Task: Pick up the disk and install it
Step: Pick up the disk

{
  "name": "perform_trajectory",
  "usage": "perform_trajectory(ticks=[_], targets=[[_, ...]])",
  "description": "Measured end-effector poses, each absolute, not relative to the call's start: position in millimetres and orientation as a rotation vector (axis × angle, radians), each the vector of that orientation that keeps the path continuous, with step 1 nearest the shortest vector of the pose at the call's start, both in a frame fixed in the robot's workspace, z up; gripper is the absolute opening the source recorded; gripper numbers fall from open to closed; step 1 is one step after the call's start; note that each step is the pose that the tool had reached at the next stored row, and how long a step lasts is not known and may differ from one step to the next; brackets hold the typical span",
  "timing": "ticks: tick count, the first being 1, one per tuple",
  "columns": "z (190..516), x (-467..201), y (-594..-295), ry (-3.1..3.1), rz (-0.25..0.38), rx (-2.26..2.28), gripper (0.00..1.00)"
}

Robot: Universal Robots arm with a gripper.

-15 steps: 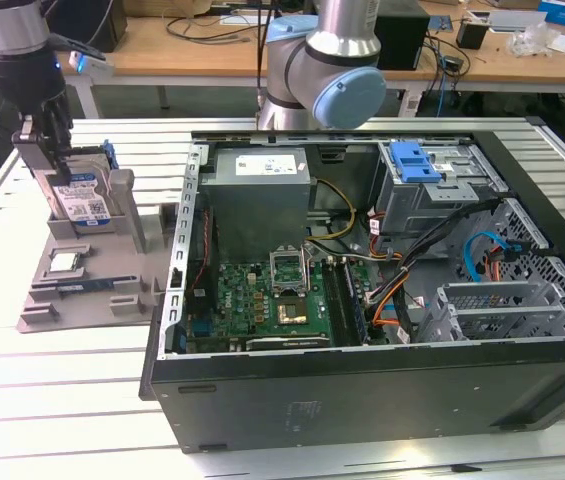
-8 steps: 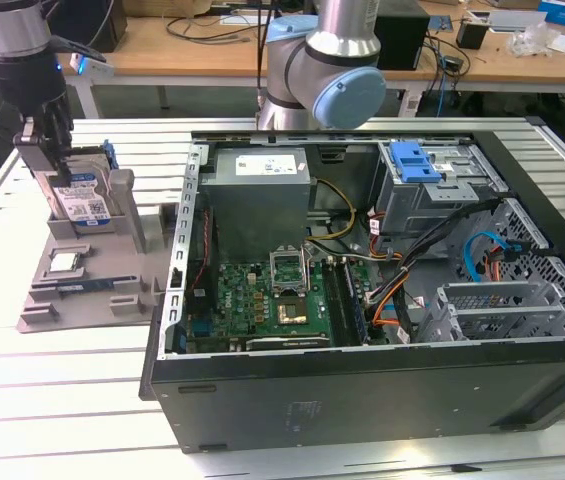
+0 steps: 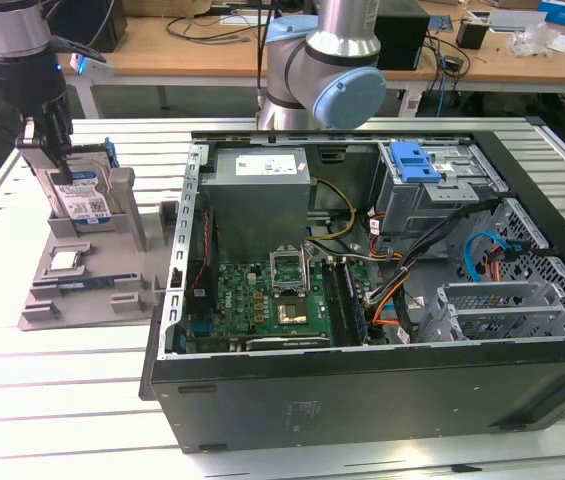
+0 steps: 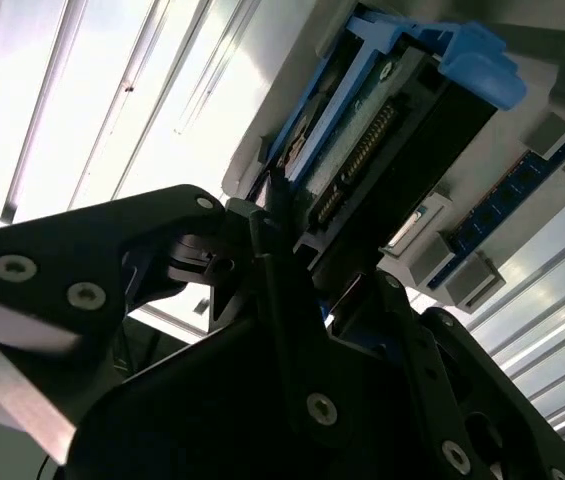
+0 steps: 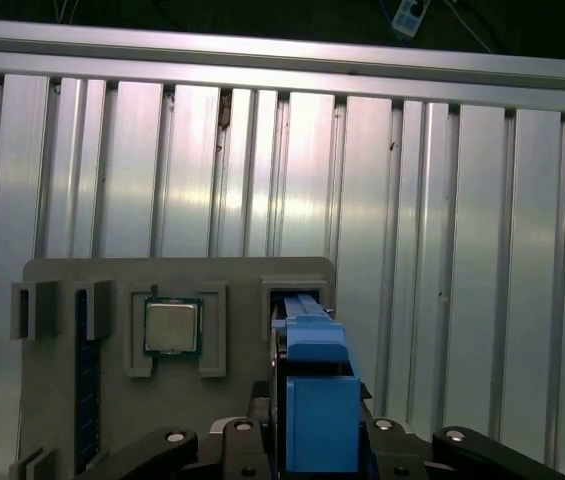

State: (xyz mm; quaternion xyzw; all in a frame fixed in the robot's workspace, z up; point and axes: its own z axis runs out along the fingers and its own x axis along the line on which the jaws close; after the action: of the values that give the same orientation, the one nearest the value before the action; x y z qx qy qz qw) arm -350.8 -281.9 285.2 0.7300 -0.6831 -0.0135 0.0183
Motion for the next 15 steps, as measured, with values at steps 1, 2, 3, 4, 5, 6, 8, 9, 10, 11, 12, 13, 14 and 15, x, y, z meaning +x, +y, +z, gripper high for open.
perform_trajectory(ticks=[1,2,3,4,5,6,8,9,10,11,12,13,14,15], targets=[[285.1,-350.8,-281.9,-2.121,-0.042,2.267,0.37],[285.1,-350.8,-281.9,-2.121,-0.042,2.267,0.37],[285.1,-350.8,-281.9,-2.121,-0.042,2.267,0.37],[285.1,-350.8,-281.9,-2.121,-0.042,2.267,0.37],[285.1,-350.8,-281.9,-2.121,-0.042,2.267,0.37],[285.0,-350.8,-281.9,-2.121,-0.042,2.267,0.37],[285.0,-350.8,-281.9,-2.121,-0.042,2.267,0.37],[285.0,-350.8,-281.9,-2.121,-0.042,2.267,0.37],[285.0,-350.8,-281.9,-2.121,-0.042,2.267,0.37],[284.9,-350.8,-282.0,-2.121,-0.042,2.267,0.37],[284.9,-350.8,-281.9,-2.121,-0.042,2.267,0.37],[284.9,-350.8,-281.9,-2.121,-0.042,2.267,0.37],[285.0,-350.7,-281.9,-2.121,-0.042,2.267,0.37],[285.4,-350.7,-281.8,-2.121,-0.042,2.267,0.37]])
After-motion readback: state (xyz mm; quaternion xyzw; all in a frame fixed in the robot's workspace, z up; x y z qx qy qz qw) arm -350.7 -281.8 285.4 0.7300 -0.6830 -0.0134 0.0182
